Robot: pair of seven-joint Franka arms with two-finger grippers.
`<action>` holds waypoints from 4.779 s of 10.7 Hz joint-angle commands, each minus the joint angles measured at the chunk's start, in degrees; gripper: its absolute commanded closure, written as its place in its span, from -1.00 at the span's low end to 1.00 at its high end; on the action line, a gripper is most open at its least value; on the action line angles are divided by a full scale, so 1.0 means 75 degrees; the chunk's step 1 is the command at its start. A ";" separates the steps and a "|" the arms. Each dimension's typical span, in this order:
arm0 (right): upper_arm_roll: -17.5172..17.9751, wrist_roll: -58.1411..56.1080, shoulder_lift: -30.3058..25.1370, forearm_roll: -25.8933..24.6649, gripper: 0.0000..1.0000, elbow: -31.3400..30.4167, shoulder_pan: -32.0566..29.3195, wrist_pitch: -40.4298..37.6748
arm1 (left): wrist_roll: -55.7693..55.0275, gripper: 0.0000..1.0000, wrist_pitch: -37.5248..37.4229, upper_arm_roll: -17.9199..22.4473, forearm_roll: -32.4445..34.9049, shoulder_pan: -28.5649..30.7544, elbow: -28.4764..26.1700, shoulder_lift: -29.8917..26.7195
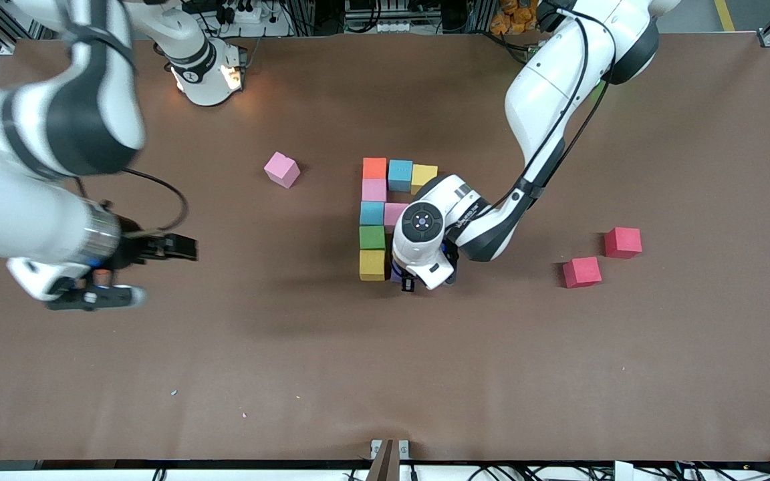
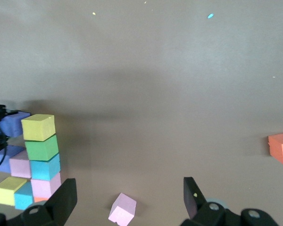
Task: Arrange 11 blocks into digit 3
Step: 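Withdraw the right gripper while the left gripper places purple in the cluster, then move the left gripper to the spare red blocks, then grasp a red block with the left gripper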
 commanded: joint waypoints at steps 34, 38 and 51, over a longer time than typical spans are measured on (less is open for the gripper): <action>0.3124 -0.1390 -0.1195 -0.2547 -1.00 -0.0506 -0.3357 0.0462 | 0.1388 -1.00 -0.1274 -0.0362 -0.0315 0.2925 -0.2489 -0.2972; 0.3124 -0.1413 -0.1195 -0.2617 -1.00 -0.0471 -0.3334 0.0521 | 0.2106 -1.00 0.0035 -0.0599 -0.0198 0.4616 -0.4295 -0.3654; 0.3077 -0.1448 -0.1207 -0.1996 -1.00 -0.0448 -0.3766 0.0521 | 0.2423 -1.00 0.2510 -0.0575 0.0658 0.5919 -0.6151 -0.3550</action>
